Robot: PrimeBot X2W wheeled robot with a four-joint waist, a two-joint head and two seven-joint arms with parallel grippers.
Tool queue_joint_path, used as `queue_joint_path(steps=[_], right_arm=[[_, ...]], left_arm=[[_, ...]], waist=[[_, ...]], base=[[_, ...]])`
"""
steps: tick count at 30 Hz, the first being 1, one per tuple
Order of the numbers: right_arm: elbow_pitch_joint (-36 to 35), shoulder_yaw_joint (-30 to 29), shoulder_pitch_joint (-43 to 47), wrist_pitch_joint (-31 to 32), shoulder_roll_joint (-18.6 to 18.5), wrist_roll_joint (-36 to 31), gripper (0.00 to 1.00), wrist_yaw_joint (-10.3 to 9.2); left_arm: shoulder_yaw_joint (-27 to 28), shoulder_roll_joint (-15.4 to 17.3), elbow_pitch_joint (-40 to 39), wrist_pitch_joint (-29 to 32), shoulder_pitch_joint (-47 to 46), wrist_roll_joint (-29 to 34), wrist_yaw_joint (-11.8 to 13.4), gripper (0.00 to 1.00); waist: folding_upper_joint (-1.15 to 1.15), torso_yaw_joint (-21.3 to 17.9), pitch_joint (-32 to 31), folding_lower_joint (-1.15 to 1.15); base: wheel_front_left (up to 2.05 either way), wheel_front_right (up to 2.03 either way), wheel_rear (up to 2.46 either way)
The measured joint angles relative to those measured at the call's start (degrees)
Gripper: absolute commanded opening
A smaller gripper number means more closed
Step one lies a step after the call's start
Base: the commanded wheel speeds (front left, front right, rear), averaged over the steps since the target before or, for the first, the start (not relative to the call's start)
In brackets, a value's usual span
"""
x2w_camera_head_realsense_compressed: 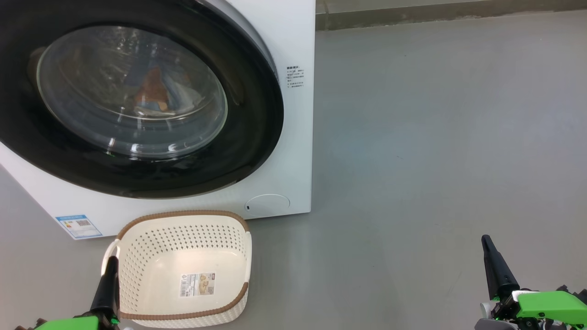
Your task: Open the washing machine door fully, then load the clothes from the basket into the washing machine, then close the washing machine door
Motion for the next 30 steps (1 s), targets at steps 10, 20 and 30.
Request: queue_joint_path(steps=[10, 20, 30], right_arm=[[0.0, 0.0, 0.0, 0.0, 0.1, 0.0, 0.00, 0.00], [0.0, 0.0, 0.0, 0.0, 0.1, -0.1, 0.00, 0.00], [0.0, -0.1, 0.0, 0.0, 0.1, -0.1, 0.00, 0.00]], left_arm=[[0.0, -0.1, 0.0, 0.0, 0.0, 0.0, 0.0, 0.00], [0.1, -0.1, 0.0, 0.0, 0.0, 0.0, 0.0, 0.00], [0.1, -0.1, 0.0, 0.0, 0.0, 0.0, 0.0, 0.00]], waist=[[0.00, 0.0, 0.0, 0.00], [0.00, 0.0, 0.0, 0.00], [0.00, 0.0, 0.0, 0.00]], base=[[0.00, 0.00, 0.00], [0.00, 0.00, 0.00], [0.00, 0.00, 0.00]])
